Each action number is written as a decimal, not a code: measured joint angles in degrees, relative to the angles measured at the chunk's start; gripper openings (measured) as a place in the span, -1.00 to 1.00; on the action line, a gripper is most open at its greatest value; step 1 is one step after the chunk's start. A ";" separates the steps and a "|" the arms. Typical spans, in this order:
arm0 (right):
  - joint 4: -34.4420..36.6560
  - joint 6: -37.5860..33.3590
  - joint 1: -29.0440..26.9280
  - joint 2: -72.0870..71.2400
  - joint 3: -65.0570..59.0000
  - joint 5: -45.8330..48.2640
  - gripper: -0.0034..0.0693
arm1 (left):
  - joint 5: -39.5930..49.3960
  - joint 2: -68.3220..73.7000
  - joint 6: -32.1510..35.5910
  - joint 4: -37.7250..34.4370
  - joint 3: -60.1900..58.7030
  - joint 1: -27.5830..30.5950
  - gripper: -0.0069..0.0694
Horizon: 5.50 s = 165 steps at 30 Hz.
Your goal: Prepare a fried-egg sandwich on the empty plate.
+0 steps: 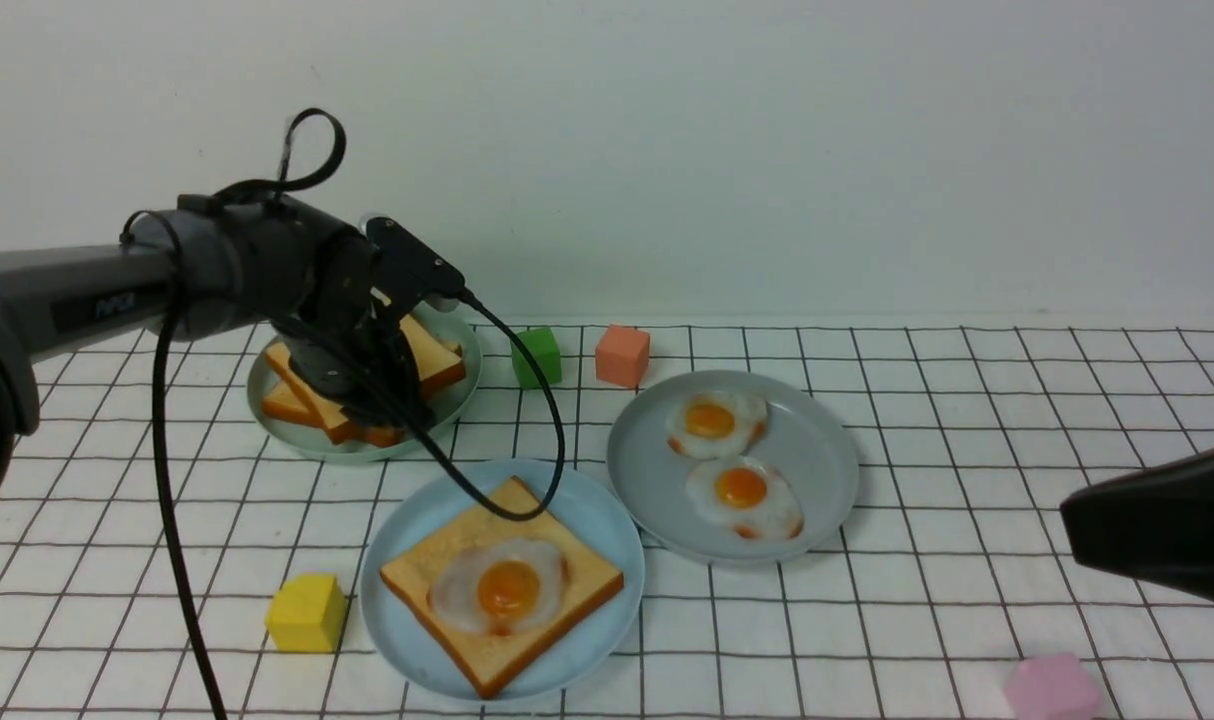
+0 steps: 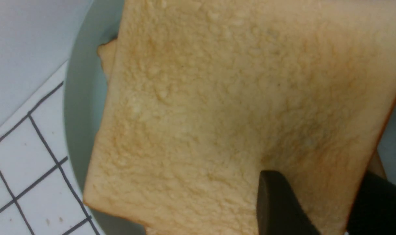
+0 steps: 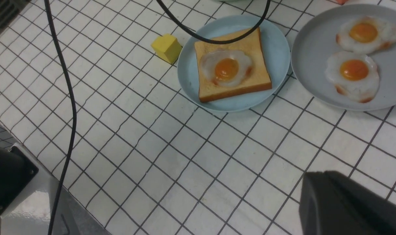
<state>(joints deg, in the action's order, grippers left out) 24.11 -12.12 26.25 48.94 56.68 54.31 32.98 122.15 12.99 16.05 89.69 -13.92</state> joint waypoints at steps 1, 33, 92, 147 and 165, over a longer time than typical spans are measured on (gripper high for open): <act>0.17 0.00 0.00 0.00 0.00 0.00 -0.83 | 0.22 -0.13 0.10 0.06 0.11 -0.26 -0.32; 0.17 -0.12 0.00 0.00 0.00 0.84 -0.82 | 12.48 -20.85 -17.67 -4.45 -17.59 -23.93 -0.63; -22.38 18.17 0.00 -10.58 0.00 8.21 -0.78 | -10.84 -76.72 -19.43 -16.82 -52.48 -23.93 -0.85; -33.32 30.51 -26.35 -49.50 -58.17 -34.36 -0.94 | -38.74 -99.33 -19.63 -19.01 -81.32 -23.93 -0.85; -22.56 16.99 -26.55 -49.50 -57.82 -32.56 -0.94 | -38.31 -99.33 -19.63 -19.01 -81.32 -23.88 -0.83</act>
<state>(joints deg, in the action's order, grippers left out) 1.55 4.86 -0.30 -0.56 -1.15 21.75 -5.33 22.81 -6.64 -2.96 8.36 -37.79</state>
